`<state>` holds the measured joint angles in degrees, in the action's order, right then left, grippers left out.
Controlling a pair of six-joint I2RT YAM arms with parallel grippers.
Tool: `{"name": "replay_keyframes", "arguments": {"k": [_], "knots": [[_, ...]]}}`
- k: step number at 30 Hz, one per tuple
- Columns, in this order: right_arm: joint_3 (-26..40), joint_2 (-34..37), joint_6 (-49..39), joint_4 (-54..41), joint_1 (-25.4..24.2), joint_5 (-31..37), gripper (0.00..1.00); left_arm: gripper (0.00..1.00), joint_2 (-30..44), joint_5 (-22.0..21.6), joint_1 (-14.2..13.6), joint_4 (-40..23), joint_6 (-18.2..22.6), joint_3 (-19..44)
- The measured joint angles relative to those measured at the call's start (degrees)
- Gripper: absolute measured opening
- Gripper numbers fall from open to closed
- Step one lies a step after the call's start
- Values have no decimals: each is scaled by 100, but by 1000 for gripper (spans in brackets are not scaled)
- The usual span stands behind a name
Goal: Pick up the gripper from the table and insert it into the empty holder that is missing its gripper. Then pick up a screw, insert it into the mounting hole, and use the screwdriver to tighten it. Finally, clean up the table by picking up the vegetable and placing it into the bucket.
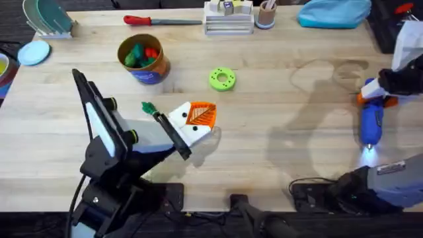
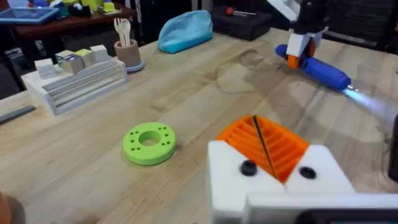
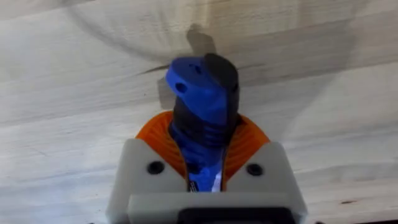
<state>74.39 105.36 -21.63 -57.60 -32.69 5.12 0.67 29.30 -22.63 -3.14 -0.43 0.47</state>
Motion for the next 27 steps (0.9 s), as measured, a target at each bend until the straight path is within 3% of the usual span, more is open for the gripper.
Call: {"name": "replay_keyframes", "arguments": {"k": [11, 27], "knots": [[0, -1468, 210, -28, 96, -28, 197, 5, 0, 0, 0, 0, 0, 0], [0, -3601, 1193, -285, 791, -48, 183, 5, 1, 0, 0, 0, 0, 0]]}}
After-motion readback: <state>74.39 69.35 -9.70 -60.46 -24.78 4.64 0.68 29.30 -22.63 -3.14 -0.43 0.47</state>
